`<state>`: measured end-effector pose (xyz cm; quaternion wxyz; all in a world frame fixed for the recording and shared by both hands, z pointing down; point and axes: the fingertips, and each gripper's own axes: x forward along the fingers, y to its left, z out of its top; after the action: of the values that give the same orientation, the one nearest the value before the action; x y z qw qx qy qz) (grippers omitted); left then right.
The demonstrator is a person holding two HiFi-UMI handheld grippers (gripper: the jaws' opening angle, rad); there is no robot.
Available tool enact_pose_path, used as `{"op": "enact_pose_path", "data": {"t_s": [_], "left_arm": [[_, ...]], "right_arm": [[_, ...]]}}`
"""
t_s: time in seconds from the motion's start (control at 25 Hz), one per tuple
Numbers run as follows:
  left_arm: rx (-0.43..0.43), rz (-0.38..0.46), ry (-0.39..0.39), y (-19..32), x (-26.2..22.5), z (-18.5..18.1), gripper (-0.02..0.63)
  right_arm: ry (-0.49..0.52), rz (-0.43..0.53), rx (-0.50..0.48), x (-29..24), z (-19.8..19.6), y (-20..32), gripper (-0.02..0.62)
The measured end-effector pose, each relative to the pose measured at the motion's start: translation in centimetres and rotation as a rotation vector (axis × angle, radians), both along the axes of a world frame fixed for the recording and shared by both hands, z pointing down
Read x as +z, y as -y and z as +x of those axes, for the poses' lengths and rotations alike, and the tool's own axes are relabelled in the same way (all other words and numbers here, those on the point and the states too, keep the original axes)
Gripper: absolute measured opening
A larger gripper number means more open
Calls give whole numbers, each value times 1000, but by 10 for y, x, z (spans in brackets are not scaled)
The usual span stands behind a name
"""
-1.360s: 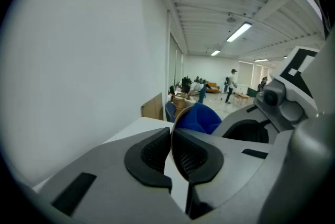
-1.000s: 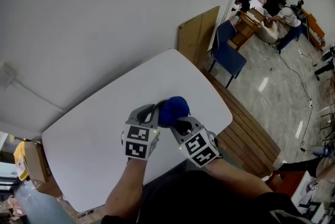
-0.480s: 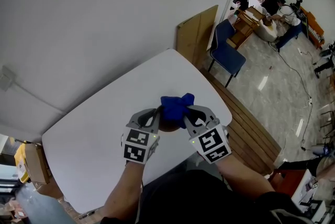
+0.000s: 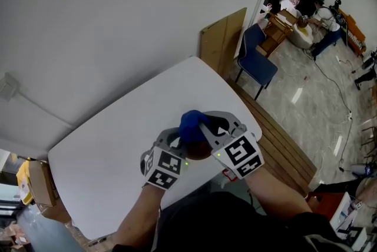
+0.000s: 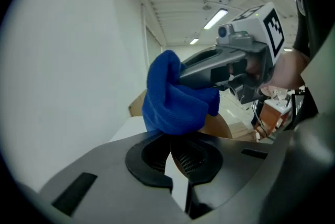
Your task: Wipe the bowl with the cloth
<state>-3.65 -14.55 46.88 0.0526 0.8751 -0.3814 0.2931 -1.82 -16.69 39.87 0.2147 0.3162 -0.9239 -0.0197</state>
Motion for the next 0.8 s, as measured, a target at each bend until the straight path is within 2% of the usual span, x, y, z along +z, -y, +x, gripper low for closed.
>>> {"op": "enact_pose_path", "data": {"t_s": [0.12, 0.32, 0.64, 0.8], "left_arm": [[20, 54, 53, 2, -8, -4, 17], [28, 55, -7, 1, -14, -11, 17], [80, 92, 10, -2, -19, -13, 17], [87, 90, -2, 0, -23, -18, 17]], "right_arm": [[-5, -40, -33, 6, -6, -1, 34], [13, -64, -43, 8, -4, -2, 34], [51, -94, -45, 11, 3, -2, 34], [55, -68, -104, 7, 3, -5, 34]]}}
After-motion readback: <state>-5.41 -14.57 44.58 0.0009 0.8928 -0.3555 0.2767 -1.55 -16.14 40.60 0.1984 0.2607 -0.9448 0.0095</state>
